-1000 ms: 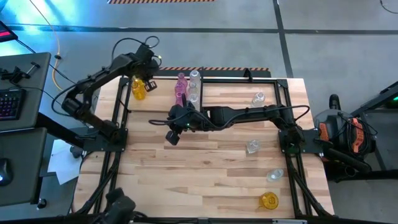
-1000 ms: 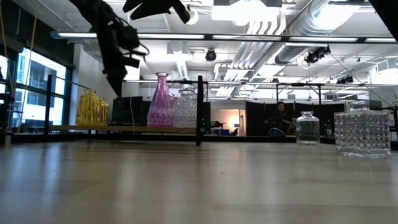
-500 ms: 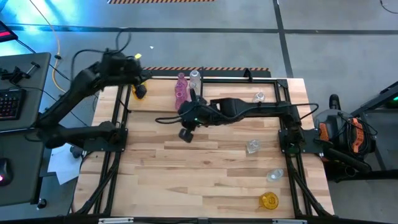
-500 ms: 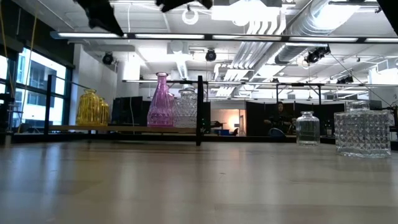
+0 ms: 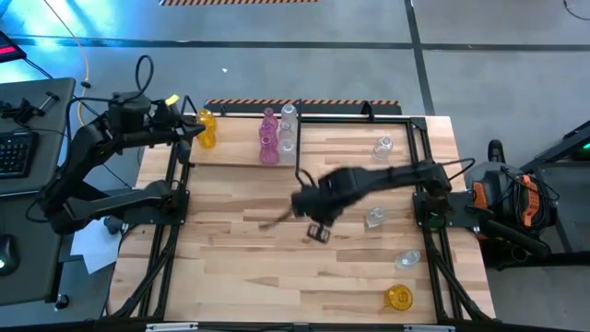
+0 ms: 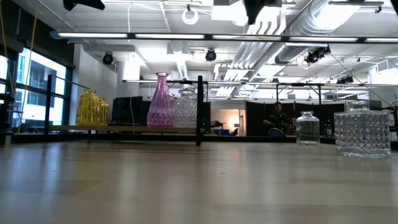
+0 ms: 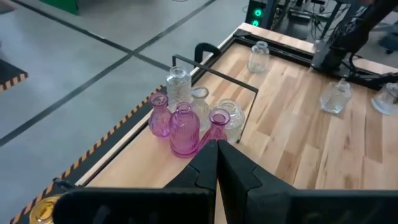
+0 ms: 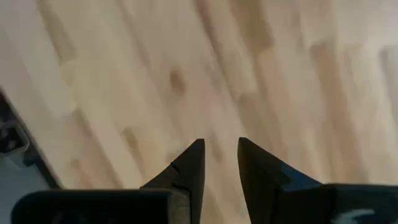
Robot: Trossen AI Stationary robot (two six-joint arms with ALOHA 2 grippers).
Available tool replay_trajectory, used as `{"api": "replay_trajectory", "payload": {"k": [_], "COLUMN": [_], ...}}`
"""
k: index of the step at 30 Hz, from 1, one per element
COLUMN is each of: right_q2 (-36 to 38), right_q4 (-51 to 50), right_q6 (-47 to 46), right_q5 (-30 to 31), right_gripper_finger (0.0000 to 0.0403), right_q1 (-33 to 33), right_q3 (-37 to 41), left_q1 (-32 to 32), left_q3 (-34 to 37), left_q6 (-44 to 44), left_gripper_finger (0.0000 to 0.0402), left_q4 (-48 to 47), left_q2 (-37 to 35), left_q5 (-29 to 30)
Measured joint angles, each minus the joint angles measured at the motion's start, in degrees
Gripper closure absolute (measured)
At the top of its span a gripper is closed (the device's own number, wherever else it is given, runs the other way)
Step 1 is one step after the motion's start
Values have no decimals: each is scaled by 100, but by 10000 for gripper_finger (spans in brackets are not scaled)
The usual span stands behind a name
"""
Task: Sort vases onto shelf
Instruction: Put the yellow vase on the shelf aligned with the other yellow vases
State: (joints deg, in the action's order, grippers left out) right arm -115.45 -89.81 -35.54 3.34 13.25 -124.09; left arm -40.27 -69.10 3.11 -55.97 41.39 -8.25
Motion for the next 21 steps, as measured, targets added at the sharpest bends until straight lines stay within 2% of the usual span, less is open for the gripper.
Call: {"api": "replay_trajectory", "payload": {"k": [3,12,15,17,21], "right_q2": [89,251,252,257,254], "right_q4": [4,32,-12,-20,-29], "right_q6": [-782,-4507,-5412,-5815,-5620], "right_q5": [138,880,959,800,86], "right_gripper_finger": [327,327,327,327,327], "right_q1": [500,1822,1802,1587,973], "right_q3": [335,1007,1195,1424,2132], "left_q1": [0,0,0,-2,-2], "left_q3": [0,0,0,0,0], "left_q6": [56,307,302,208,163], "left_gripper_finger": [402,402,402,402,402], "left_q4": [0,-1,-1,-1,-73], "left_q2": [-4,82,102,103,103], "left_q5": [2,14,16,15,13]}}
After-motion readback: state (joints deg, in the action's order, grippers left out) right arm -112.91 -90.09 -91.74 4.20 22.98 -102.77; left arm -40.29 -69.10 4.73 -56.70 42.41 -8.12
